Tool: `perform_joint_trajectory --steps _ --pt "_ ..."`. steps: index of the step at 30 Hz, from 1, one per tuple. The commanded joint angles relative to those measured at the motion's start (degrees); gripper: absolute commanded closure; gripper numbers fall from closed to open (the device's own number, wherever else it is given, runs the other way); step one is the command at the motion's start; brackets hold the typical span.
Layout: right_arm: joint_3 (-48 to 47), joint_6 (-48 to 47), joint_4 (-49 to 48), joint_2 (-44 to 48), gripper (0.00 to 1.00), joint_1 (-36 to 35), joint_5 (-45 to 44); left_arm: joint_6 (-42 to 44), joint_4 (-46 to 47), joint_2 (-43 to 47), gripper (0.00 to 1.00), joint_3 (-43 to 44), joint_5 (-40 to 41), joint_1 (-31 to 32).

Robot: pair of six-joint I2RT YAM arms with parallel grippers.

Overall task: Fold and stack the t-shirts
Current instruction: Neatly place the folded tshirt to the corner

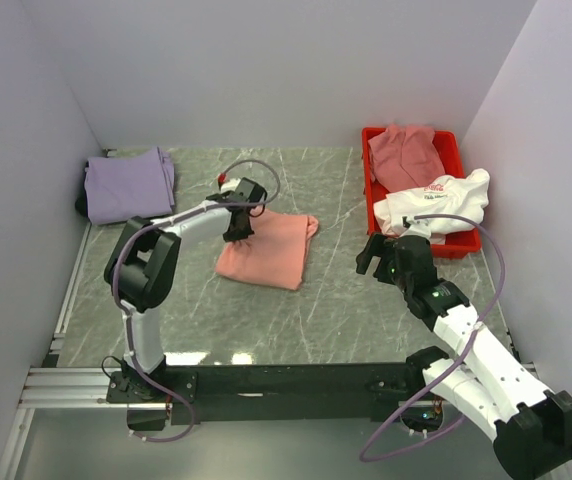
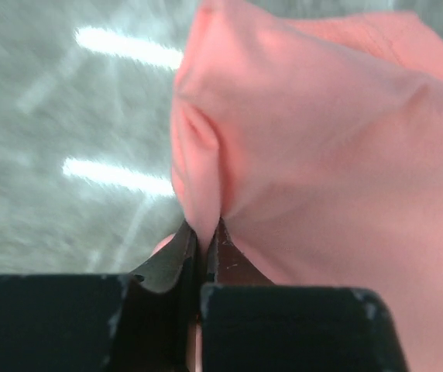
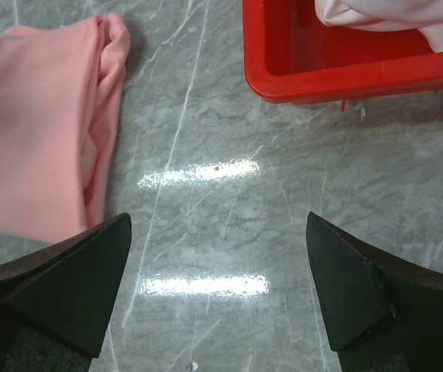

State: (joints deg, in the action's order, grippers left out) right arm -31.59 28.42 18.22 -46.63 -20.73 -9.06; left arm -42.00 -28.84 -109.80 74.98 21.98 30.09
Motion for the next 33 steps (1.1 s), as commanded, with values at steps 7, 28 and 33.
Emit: perform_joint_trajectory --steps 7,28,33 --pt "-1.63 -1.18 -1.52 -0.39 0.0 0.43 -0.26 10.52 -2.2 -2.0 0.99 12.64 18.16 -7.4" --pt "-2.95 -1.18 -0.29 -2.67 0.0 0.52 -1.84 40.4 20.73 -0.24 0.99 16.6 28.9 -19.63" --pt "-2.95 -1.27 -0.46 -2.85 0.0 0.52 -2.1 45.95 21.55 -1.21 0.99 20.64 29.79 -20.59"
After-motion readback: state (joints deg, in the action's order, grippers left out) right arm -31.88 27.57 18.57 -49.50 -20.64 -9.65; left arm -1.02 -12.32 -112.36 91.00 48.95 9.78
